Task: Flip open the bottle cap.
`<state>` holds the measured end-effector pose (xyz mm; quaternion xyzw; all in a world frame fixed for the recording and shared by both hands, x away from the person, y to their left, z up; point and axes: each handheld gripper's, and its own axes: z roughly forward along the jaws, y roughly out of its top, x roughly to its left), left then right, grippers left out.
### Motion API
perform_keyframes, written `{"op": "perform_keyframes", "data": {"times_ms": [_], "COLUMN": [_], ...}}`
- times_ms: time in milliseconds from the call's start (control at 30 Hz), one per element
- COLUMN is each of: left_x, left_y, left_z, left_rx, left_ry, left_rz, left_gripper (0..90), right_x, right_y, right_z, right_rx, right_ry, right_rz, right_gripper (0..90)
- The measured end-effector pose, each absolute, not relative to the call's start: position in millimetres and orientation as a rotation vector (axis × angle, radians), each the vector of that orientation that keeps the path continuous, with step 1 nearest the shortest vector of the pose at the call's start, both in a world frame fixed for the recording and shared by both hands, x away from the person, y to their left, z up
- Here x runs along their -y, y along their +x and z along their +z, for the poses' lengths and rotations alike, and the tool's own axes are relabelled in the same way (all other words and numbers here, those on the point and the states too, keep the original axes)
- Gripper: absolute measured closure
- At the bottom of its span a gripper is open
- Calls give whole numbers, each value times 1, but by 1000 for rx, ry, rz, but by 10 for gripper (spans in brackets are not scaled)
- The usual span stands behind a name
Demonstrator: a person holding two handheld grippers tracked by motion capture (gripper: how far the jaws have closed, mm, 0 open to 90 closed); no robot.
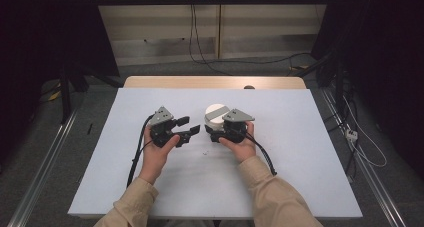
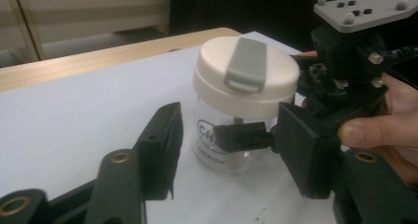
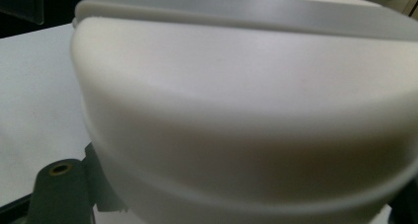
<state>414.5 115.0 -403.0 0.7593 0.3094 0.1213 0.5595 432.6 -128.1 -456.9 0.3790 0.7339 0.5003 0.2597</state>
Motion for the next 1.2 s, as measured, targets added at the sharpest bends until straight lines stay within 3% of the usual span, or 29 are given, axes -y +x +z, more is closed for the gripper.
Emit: {"op": "perform_keyframes", "data": {"times_ms": [133, 233, 367, 633, 1200], "left_x": [-111, -110, -109, -102, -93], "left_y": [417, 417, 420, 424, 434], "left_z": [-403, -403, -403, -400, -401], "left_rx": [-731, -731, -729, -714, -724], "left_ry": [1819, 1823, 1838, 1857, 1902], "left_rz": [287, 297, 280, 225, 196], "left_gripper": [541, 557, 670, 785, 873], "right_x": [128, 128, 128, 128, 128], "right_y": [433, 433, 433, 432, 433], "right_z": [-457, -457, -457, -457, -458], "right_rx": [-1988, -1988, -1989, -1990, -1992], "right_ry": [1025, 1025, 1025, 1028, 1028], "right_rz": [1355, 1354, 1355, 1352, 1350], "right_gripper": [184, 183, 184, 184, 184]}}
